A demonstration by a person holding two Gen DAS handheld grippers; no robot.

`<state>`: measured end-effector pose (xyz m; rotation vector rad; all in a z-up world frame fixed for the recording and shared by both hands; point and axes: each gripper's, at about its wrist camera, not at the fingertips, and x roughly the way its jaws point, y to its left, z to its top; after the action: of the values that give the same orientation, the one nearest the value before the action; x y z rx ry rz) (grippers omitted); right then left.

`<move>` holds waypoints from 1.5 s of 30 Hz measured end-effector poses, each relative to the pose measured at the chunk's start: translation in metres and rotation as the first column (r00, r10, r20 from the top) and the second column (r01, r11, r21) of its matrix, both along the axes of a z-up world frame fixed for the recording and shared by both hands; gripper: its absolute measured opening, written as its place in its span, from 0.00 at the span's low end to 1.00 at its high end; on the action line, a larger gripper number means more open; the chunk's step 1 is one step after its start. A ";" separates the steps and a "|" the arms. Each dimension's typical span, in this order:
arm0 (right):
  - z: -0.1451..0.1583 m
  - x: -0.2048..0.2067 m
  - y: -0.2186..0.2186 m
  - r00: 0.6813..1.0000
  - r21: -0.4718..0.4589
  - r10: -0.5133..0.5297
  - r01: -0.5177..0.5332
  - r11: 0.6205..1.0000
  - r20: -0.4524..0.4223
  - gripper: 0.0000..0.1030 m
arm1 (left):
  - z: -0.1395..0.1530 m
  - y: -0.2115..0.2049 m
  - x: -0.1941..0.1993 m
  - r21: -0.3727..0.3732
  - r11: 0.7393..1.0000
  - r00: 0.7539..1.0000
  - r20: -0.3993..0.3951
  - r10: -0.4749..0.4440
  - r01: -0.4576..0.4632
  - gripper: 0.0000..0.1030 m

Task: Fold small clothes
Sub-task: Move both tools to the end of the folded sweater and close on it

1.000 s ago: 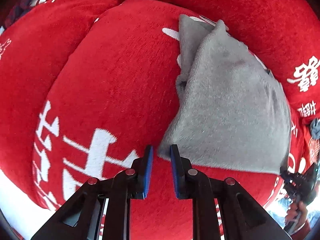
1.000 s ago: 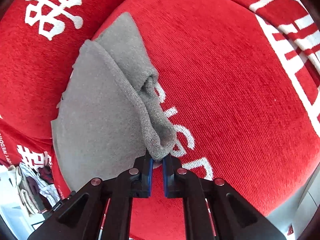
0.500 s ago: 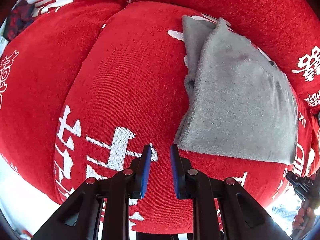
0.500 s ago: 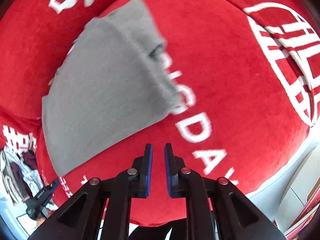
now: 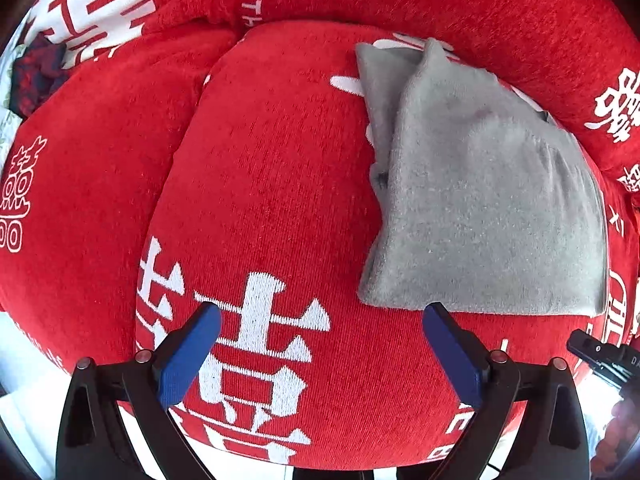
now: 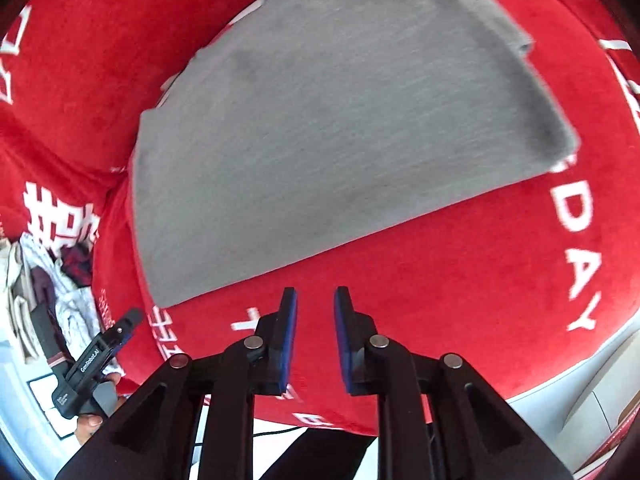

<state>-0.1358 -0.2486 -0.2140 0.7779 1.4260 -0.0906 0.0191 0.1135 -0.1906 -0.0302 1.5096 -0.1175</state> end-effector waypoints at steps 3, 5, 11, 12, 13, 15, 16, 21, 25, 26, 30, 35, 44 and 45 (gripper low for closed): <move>-0.003 0.004 0.016 1.000 0.019 0.008 -0.008 1.000 -0.007 0.39 | -0.004 0.001 0.004 0.006 1.000 1.000 -0.012 -0.010 0.010 0.97; -0.004 0.007 0.026 1.000 0.032 0.012 -0.011 0.999 -0.010 0.46 | -0.006 0.000 0.006 0.016 1.000 1.000 -0.007 -0.018 0.018 0.98; -0.008 0.016 0.048 1.000 0.050 0.011 -0.010 0.999 -0.014 0.63 | -0.012 0.006 0.013 0.035 0.999 0.999 -0.021 -0.026 0.027 0.98; -0.009 0.018 0.049 1.000 0.056 0.007 -0.007 0.998 -0.015 0.63 | -0.015 0.008 0.015 0.033 0.999 0.999 -0.029 -0.023 0.024 0.98; -0.010 0.019 0.053 1.000 0.064 0.003 -0.002 0.998 -0.014 0.63 | -0.016 0.009 0.016 0.031 0.999 0.999 -0.033 -0.025 0.026 0.98; -0.011 0.022 0.058 1.000 0.074 0.003 -0.002 0.997 -0.010 0.63 | -0.018 0.011 0.019 0.021 1.000 0.999 -0.049 -0.022 0.023 0.98; -0.011 0.024 0.060 1.000 0.077 0.005 -0.004 0.997 -0.006 0.64 | -0.020 0.012 0.020 0.009 1.000 0.998 -0.057 -0.021 0.021 0.98; -0.012 0.030 0.072 1.000 0.098 0.015 -0.016 0.995 0.014 0.65 | -0.031 0.016 0.028 0.020 0.999 0.995 -0.095 -0.034 0.036 0.98; -0.015 0.034 0.079 1.000 0.125 -0.008 0.006 0.992 0.012 0.65 | -0.033 0.014 0.030 0.010 0.998 0.993 -0.100 -0.058 0.059 0.98; -0.016 0.035 0.081 1.000 0.133 -0.016 0.014 0.991 0.011 0.65 | -0.034 0.014 0.031 0.007 0.998 0.993 -0.103 -0.060 0.061 0.98; -0.021 0.037 0.085 0.999 0.168 -0.043 0.041 0.985 0.010 0.65 | -0.036 0.014 0.036 0.001 0.999 0.993 -0.107 -0.053 0.053 0.98; -0.027 0.042 0.096 0.998 0.227 -0.053 0.047 0.973 0.022 0.66 | -0.037 0.013 0.040 0.002 0.998 0.993 -0.105 -0.062 0.062 0.98; -0.043 0.045 0.117 0.999 0.275 -0.033 0.031 0.961 0.004 0.69 | -0.051 0.027 0.044 -0.024 0.999 0.993 -0.107 -0.042 0.040 0.98; -0.045 0.045 0.118 0.999 0.282 -0.043 0.040 0.959 0.006 0.69 | -0.052 0.031 0.047 -0.036 0.999 0.994 -0.103 -0.031 0.027 0.98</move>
<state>-0.0910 -0.1308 -0.2589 1.0414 1.4284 0.0877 0.0659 0.1444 -0.2428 -0.0426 1.6120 -0.1675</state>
